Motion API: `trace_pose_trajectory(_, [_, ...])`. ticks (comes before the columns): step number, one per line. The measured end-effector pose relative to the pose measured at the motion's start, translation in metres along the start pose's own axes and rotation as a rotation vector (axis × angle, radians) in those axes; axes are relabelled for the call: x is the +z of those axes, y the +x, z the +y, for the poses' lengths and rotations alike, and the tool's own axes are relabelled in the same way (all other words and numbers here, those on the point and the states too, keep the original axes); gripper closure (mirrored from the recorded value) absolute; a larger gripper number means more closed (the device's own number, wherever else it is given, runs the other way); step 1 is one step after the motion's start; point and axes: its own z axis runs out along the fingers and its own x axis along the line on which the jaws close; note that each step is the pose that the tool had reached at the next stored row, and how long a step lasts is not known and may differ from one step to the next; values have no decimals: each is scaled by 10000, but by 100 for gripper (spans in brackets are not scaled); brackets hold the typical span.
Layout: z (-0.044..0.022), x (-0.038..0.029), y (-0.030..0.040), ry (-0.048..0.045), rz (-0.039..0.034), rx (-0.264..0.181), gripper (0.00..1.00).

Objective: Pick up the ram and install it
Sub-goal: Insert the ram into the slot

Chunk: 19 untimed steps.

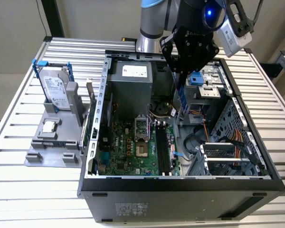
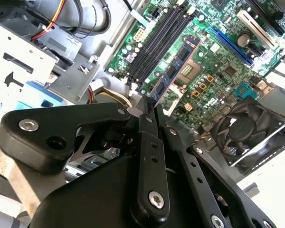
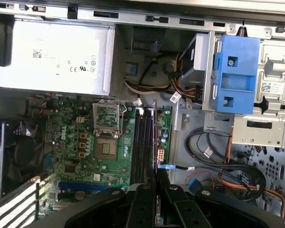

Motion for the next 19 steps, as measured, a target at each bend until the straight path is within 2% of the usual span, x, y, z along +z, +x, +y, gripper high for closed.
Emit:
trace_pose_trajectory(13, [0,4,-1,-1,-10,303,100])
trace_pose_trajectory(19, [0,6,-2,-2,-16,662,100])
